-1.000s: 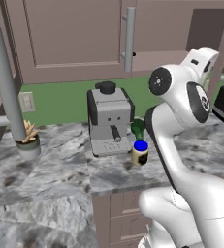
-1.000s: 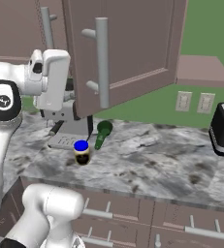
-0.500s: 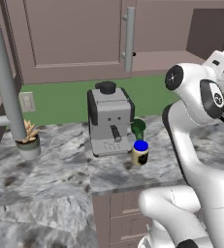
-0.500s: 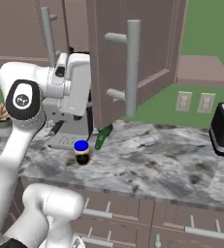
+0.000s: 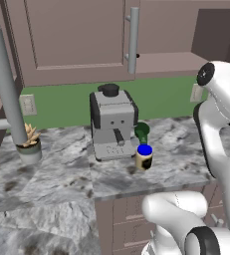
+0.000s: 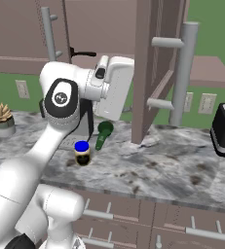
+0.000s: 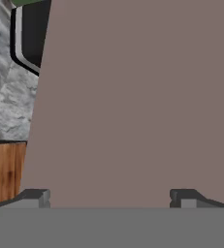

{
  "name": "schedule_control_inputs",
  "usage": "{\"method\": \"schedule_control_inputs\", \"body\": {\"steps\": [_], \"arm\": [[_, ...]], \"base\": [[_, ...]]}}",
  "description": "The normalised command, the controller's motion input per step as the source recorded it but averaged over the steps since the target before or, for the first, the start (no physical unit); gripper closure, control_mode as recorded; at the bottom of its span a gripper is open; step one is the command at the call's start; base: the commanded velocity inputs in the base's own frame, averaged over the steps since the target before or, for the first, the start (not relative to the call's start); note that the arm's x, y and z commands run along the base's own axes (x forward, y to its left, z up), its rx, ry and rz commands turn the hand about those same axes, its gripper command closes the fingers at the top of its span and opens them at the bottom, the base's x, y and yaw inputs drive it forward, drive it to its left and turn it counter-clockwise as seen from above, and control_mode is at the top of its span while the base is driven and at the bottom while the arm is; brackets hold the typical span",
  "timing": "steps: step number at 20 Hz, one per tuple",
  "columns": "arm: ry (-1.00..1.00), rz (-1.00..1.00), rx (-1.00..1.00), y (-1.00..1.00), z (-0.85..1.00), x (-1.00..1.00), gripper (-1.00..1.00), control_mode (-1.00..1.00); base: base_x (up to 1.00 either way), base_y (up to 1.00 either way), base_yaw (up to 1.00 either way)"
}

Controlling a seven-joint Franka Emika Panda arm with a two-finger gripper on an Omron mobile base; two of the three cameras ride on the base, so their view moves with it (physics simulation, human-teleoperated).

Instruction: Pick the pan from the cabinet and place it on the stove. Then turn on the stove burner for the pan.

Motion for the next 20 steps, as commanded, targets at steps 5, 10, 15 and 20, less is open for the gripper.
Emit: {"method": "schedule_control_inputs", "body": {"steps": [5,10,15,20], "arm": [[-0.01,-0.03,0.06,-0.59,-0.11,-0.11,-1.00,-1.00],[-0.07,0.00,0.04,-0.04,0.00,-0.26,-1.00,-1.00],[-0.02,0.00,0.00,0.44,0.00,-0.19,-1.00,-1.00],[-0.10,0.00,0.00,0.99,0.00,-0.18,-1.00,-1.00]], "base": [[0.00,0.00,0.00],[0.00,0.00,0.00],[0.00,0.00,0.00],[0.00,0.00,0.00]]}}
